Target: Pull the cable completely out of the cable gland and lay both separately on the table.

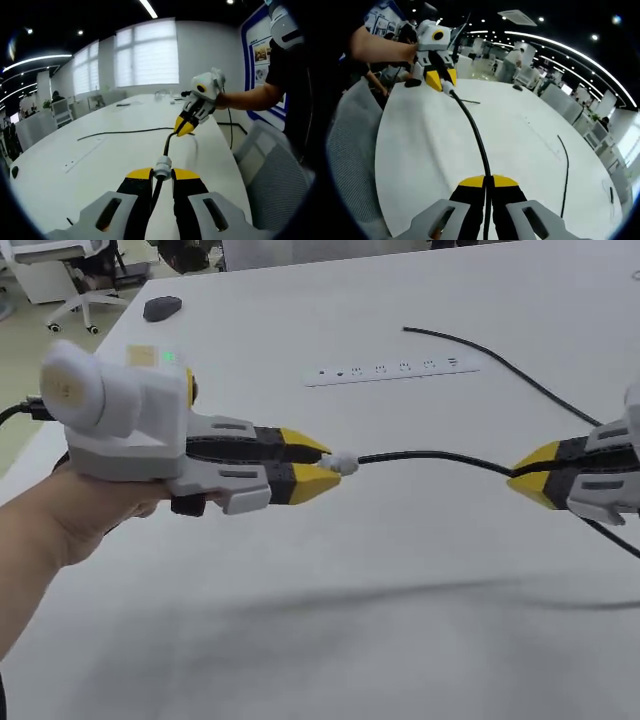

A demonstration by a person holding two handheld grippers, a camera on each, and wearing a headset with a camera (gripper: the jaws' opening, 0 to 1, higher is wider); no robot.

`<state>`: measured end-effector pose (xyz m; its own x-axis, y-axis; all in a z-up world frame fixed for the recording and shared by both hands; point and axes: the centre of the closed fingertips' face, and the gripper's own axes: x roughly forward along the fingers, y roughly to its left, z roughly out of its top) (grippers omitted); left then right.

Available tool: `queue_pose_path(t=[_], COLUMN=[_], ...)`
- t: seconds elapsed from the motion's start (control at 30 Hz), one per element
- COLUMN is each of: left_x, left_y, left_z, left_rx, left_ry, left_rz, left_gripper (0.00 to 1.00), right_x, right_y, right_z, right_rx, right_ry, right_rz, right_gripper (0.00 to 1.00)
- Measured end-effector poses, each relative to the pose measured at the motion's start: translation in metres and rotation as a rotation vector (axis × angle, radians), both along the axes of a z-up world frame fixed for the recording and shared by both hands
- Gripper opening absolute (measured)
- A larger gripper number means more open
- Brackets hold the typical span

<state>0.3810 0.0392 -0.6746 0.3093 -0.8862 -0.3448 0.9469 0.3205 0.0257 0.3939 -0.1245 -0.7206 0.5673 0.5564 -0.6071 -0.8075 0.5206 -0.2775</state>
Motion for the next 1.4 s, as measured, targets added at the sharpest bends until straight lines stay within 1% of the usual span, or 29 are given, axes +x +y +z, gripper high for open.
queue_pose_path(t=[0.1, 0.17, 0.2, 0.3, 0.33, 0.43, 0.47, 0.5, 0.53, 0.63, 0.73, 0.77, 0.8, 0.83, 0.87, 0.9, 0.93, 0.97, 1.0, 1.03, 1.07, 1.1, 1.13, 1.17, 1.2, 1.23, 1.33, 1.37, 1.4], left_x=[0.002, 0.003, 0.003, 0.004, 0.003, 0.003, 0.004, 0.003, 0.003, 0.004, 0.003, 0.003, 0.003, 0.002, 0.002, 0.002, 0.002, 0.001, 0.002, 0.002, 0.002, 0.001, 0.001, 0.001, 0.000, 0.000, -0.002, -0.003, -0.004], left_y=[0.003, 0.005, 0.005, 0.006, 0.006, 0.006, 0.006, 0.006, 0.005, 0.005, 0.004, 0.004, 0.004, 0.004, 0.005, 0.005, 0.005, 0.005, 0.004, 0.004, 0.004, 0.003, 0.002, 0.001, 0.000, -0.001, -0.005, -0.006, -0.007], left_z=[0.001, 0.001, 0.001, 0.001, 0.000, -0.003, -0.005, -0.006, -0.005, -0.005, -0.005, -0.005, -0.005, -0.005, -0.005, -0.006, -0.006, -0.006, -0.006, -0.007, -0.008, -0.008, -0.008, -0.008, -0.008, -0.008, -0.009, -0.009, -0.009], left_rx=[0.000, 0.002, 0.000, -0.001, 0.003, 0.017, 0.027, 0.026, 0.025, 0.026, 0.030, 0.030, 0.030, 0.030, 0.032, 0.039, 0.045, 0.046, 0.046, 0.049, 0.050, 0.052, 0.053, 0.052, 0.050, 0.050, 0.058, 0.058, 0.063], left_ry=[-0.006, -0.005, -0.004, -0.002, -0.002, -0.002, 0.009, 0.018, 0.012, 0.010, 0.008, 0.008, 0.007, 0.010, 0.013, 0.018, 0.013, 0.010, 0.008, 0.008, 0.010, 0.010, 0.011, 0.011, 0.010, 0.011, 0.007, 0.008, 0.004], left_rz=[0.009, 0.012, 0.014, 0.019, 0.019, 0.015, 0.021, 0.021, 0.018, 0.016, 0.013, 0.012, 0.012, 0.014, 0.015, 0.017, 0.013, 0.010, 0.011, 0.011, 0.010, 0.008, 0.006, 0.003, 0.000, -0.005, -0.017, -0.021, -0.028], left_gripper=[0.15, 0.15, 0.15, 0.15, 0.15, 0.15, 0.15, 0.15, 0.15, 0.15, 0.15, 0.15, 0.15, 0.15, 0.15, 0.15, 0.15, 0.15, 0.15, 0.15, 0.15, 0.15, 0.15, 0.15, 0.15, 0.15, 0.15, 0.15, 0.15], right_x=[0.003, 0.004, 0.004, 0.002, 0.000, -0.002, -0.004, -0.005, -0.007, -0.009, -0.011, -0.013, -0.012, -0.010, -0.011, -0.015, -0.012, -0.011, -0.012, -0.012, -0.009, -0.009, -0.010, -0.009, -0.010, -0.012, -0.016, -0.017, -0.023], right_y=[-0.020, -0.030, -0.036, -0.043, -0.046, -0.048, -0.048, -0.047, -0.046, -0.046, -0.046, -0.047, -0.049, -0.050, -0.048, -0.042, -0.037, -0.024, -0.019, -0.010, 0.002, 0.016, 0.025, 0.039, 0.048, 0.062, 0.092, 0.100, 0.110], right_z=[-0.006, -0.012, -0.017, -0.028, -0.033, -0.039, -0.043, -0.044, -0.046, -0.047, -0.050, -0.052, -0.053, -0.052, -0.050, -0.046, -0.039, -0.025, -0.021, -0.012, 0.003, 0.015, 0.022, 0.033, 0.039, 0.046, 0.055, 0.054, 0.048], right_rx=[0.005, -0.010, -0.016, -0.031, -0.036, -0.039, -0.045, -0.051, -0.055, -0.067, -0.069, -0.091, -0.106, -0.118, -0.113, -0.089, -0.059, 0.000, 0.021, 0.060, 0.108, 0.147, 0.164, 0.186, 0.190, 0.192, 0.192, 0.192, 0.176], right_ry=[0.003, -0.004, 0.009, 0.024, 0.038, 0.052, 0.058, 0.055, 0.062, 0.069, 0.105, 0.129, 0.142, 0.145, 0.153, 0.185, 0.161, 0.150, 0.154, 0.154, 0.138, 0.135, 0.128, 0.106, 0.095, 0.078, 0.038, 0.033, 0.061], right_rz=[-0.047, -0.068, -0.089, -0.099, -0.103, -0.105, -0.099, -0.095, -0.090, -0.082, -0.072, -0.068, -0.082, -0.096, -0.086, -0.071, -0.070, -0.049, -0.043, -0.028, -0.019, 0.007, 0.030, 0.060, 0.085, 0.124, 0.207, 0.230, 0.264], right_gripper=[0.00, 0.00, 0.00, 0.00, 0.00, 0.00, 0.00, 0.00, 0.00, 0.00, 0.00, 0.00, 0.05, 0.12, 0.18, 0.20, 0.20, 0.19, 0.19, 0.20, 0.22, 0.22, 0.21, 0.21, 0.20, 0.19, 0.15, 0.14, 0.14])
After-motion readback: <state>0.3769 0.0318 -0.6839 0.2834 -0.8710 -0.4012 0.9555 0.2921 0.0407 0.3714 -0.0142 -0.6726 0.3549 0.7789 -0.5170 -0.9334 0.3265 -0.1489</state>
